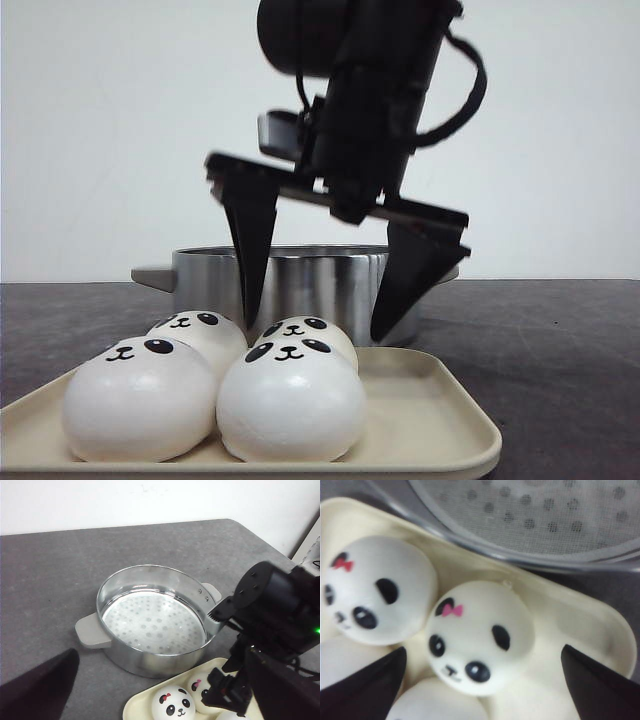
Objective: Steam buns
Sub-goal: 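Lower the right gripper onto the farther panda bun on the tray, then grasp the bun with the right gripper and lift it over the pot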
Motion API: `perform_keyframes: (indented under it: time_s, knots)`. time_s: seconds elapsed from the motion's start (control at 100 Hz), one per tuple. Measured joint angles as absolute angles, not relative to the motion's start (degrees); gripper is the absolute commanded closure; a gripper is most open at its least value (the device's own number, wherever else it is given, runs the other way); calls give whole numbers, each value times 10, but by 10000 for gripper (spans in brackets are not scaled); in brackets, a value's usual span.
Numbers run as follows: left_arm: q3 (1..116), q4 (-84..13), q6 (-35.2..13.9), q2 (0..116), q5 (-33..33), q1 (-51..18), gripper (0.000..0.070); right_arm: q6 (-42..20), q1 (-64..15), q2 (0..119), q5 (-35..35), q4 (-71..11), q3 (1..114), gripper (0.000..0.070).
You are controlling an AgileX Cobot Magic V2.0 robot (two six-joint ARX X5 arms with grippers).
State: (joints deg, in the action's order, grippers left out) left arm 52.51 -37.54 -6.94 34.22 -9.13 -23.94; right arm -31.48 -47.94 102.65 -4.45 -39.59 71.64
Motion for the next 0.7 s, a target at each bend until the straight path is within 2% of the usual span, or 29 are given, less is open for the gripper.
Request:
perform_keyframes:
  time_s: [0.09, 0.23, 0.38, 0.43, 0.45, 0.49, 0.7]
  knots:
    - [525, -375, -69, 342, -91, -241, 38, -319, -479, 1038, -44, -386, 716, 219]
    - [525, -375, -69, 342, -91, -241, 38, -331, -478, 1049, -46, -374, 716, 239]
    - [525, -376, -69, 342, -91, -241, 38, -337, -474, 1057, -48, -375, 718, 346]
    - [525, -378, -69, 342, -91, -241, 38, -339, -474, 1057, -48, -376, 719, 446]
    - [525, -379, -69, 342, -91, -241, 38, -339, -474, 1057, -48, -376, 719, 515]
    - [525, -380, -69, 342, -91, -241, 38, -340, -474, 1057, -47, -377, 719, 700]
    - [525, -381, -69, 342, -91, -241, 38, -344, -477, 1054, -47, -385, 719, 691]
